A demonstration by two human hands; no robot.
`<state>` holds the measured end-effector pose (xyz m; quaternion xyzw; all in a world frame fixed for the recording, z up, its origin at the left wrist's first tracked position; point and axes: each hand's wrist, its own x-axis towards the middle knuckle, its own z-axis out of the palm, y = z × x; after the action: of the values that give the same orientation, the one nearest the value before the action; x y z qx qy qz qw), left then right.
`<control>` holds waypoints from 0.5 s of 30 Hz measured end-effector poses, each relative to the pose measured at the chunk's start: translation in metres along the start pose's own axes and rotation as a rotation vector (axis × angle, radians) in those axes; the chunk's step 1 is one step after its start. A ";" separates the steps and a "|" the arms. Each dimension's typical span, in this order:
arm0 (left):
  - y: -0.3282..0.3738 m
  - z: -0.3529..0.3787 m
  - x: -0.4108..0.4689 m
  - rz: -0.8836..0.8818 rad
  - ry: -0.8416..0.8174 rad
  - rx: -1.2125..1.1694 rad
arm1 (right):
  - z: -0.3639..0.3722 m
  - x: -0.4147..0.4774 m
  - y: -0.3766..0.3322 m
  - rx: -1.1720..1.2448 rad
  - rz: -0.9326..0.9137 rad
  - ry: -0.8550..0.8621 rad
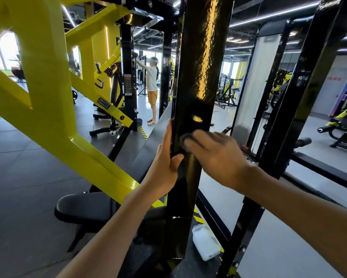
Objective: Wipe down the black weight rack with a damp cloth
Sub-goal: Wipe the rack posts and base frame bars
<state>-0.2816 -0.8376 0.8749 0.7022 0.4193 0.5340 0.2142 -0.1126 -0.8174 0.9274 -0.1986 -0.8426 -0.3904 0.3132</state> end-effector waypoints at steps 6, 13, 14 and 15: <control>-0.015 0.002 -0.003 -0.070 0.000 -0.009 | 0.001 0.002 0.005 0.099 0.239 0.086; -0.019 0.004 -0.007 -0.031 0.007 0.000 | 0.008 0.007 -0.007 0.091 0.215 0.100; -0.018 0.004 -0.007 -0.036 0.011 0.003 | 0.009 0.008 -0.012 0.094 0.218 0.100; -0.017 0.004 -0.008 -0.043 0.013 0.002 | 0.010 0.008 -0.018 0.085 0.135 0.059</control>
<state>-0.2844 -0.8335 0.8560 0.6897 0.4363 0.5336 0.2221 -0.1322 -0.8198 0.9180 -0.2300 -0.8336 -0.3379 0.3716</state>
